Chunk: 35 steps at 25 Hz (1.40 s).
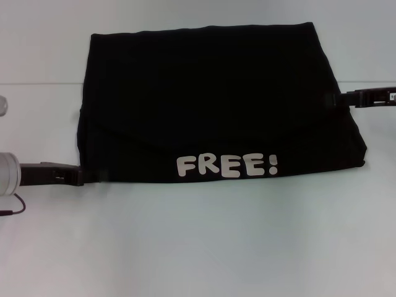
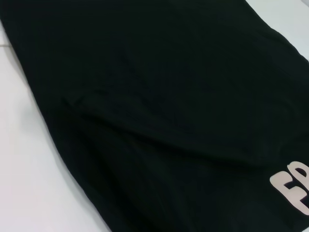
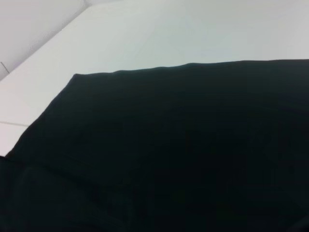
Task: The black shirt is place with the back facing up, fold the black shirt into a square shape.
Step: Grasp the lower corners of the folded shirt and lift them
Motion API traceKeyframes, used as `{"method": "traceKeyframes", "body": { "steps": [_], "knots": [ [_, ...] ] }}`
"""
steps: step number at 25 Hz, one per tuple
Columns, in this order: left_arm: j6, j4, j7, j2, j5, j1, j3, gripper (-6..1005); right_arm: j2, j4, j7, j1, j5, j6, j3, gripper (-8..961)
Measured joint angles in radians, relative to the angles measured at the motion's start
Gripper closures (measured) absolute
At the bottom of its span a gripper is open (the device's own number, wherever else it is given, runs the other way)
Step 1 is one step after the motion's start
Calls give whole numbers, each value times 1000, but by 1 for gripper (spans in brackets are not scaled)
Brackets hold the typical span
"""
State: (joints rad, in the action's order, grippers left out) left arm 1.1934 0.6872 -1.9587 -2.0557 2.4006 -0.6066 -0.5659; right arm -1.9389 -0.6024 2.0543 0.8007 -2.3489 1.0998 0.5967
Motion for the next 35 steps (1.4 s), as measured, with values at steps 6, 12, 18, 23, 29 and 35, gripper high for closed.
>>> {"method": "traceKeyframes", "body": {
  "steps": [6, 12, 18, 23, 29, 35],
  "knots": [
    [-14, -2, 0, 3, 0, -10, -2, 609, 2, 0, 6, -3, -31, 7, 0, 268],
    [-12, -3, -2, 5, 1, -17, -4, 777, 16, 4, 59, -24, -70, 34, 0, 268],
    [-6, -3, -2, 6, 6, -20, -5, 884, 21, 9, 82, -49, -111, 60, 0, 269],
    [-6, -3, -2, 6, 7, -22, -7, 951, 13, 53, 65, -63, -121, 24, 6, 269],
    [-6, -4, -2, 7, 8, -25, -8, 957, 8, 92, 59, -65, -121, -23, 15, 270],
    [-5, -5, -2, 10, 8, -31, -8, 950, -10, 97, 57, -62, -121, -49, 35, 270]
  ]
}}
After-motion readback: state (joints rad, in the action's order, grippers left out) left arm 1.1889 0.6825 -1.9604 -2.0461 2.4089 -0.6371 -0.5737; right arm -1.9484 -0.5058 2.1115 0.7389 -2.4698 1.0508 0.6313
